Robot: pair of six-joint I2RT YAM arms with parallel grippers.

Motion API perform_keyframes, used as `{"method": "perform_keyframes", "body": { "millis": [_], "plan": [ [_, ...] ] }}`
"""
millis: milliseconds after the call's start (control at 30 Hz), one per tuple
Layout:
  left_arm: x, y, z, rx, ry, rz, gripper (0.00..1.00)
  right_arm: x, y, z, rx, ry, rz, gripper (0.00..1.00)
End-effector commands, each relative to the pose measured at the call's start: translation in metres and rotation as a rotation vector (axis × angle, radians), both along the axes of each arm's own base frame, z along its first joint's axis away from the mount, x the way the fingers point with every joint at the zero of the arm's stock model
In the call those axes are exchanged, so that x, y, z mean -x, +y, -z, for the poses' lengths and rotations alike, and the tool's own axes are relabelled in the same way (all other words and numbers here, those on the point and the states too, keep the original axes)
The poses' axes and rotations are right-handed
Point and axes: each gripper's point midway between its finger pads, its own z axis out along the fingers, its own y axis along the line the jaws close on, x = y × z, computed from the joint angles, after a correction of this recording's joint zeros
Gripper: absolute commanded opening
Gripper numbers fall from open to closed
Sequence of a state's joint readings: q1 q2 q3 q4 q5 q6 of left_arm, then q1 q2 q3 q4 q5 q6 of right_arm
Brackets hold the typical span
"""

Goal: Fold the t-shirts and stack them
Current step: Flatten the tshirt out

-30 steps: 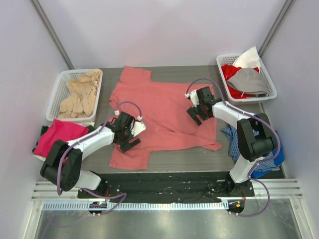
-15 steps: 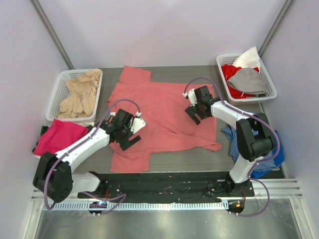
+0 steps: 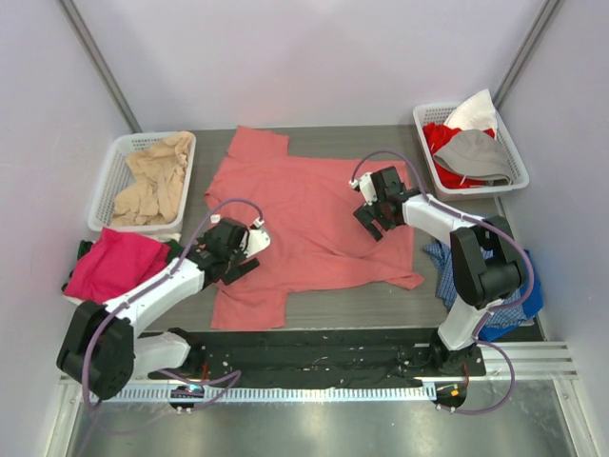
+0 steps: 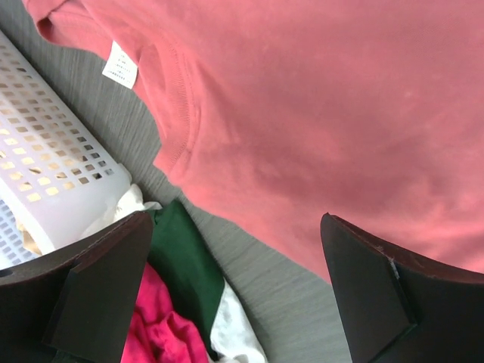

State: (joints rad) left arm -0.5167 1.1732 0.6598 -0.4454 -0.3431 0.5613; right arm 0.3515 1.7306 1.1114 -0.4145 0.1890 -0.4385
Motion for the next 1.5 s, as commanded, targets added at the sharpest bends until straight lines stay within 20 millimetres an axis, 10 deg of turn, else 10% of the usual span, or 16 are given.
{"method": "perform_keyframes", "body": {
  "millis": [0,833,1467],
  "plan": [
    [-0.043,0.007,-0.011,0.011,-0.164,-0.034,1.00,-0.002,0.001,-0.012,-0.013,-0.050,0.004,1.00],
    [-0.105,-0.030,0.032,0.077,-0.028,0.012,1.00,0.003,-0.001,-0.014,-0.019,-0.060,0.017,1.00],
    [-0.026,0.017,0.037,-0.076,-0.020,0.011,0.99,-0.003,0.002,-0.022,-0.033,-0.081,0.015,1.00]
  ]
}}
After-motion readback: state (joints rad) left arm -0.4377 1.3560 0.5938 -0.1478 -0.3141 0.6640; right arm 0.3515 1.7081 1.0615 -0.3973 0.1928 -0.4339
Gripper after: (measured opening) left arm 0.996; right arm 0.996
